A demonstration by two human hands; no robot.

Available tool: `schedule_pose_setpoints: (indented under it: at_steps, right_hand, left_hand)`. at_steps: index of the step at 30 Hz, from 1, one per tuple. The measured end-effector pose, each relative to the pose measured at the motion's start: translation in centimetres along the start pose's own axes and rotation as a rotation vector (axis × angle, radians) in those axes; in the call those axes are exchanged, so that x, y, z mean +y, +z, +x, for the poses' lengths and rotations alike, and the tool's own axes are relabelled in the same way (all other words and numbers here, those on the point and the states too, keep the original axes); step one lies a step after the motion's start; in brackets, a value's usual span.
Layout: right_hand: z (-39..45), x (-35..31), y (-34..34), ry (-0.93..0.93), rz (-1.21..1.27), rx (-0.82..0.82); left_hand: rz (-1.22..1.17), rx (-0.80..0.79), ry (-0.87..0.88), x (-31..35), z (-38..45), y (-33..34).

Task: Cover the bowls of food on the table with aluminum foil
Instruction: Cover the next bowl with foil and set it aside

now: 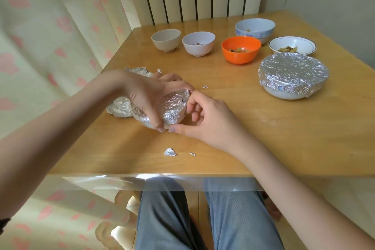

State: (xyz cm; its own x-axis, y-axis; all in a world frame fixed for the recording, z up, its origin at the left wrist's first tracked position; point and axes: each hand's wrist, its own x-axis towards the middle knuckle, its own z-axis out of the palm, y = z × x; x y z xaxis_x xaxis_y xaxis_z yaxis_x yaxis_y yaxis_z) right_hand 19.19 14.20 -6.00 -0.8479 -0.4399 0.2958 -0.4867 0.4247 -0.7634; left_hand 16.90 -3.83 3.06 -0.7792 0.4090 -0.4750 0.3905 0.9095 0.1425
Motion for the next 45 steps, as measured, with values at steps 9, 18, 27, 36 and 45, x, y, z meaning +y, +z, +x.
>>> schedule_pose_setpoints:
  at_steps: [9,18,27,36,45]
  right_hand:
    - [0.5,-0.5,0.2,0.020,-0.028,0.062]
    - [3.2,-0.2,-1.2,0.114,0.041,-0.049]
    - [3.8,0.5,-1.4,0.072,0.156,-0.160]
    - [3.7,0.3,-0.9,0.032,0.216,-0.127]
    - [1.6,2.8,-2.3,0.105,0.149,-0.094]
  left_hand:
    - [-0.009,-0.059,-0.023,-0.4,0.3,-0.2]
    - [0.023,-0.057,-0.047,-0.3,0.5,-0.1]
    - [0.017,-0.065,-0.069,-0.5,0.5,0.0]
    - [0.011,-0.067,-0.064,-0.5,0.4,0.2]
    - [0.038,-0.074,-0.080,-0.2,0.2,-0.3]
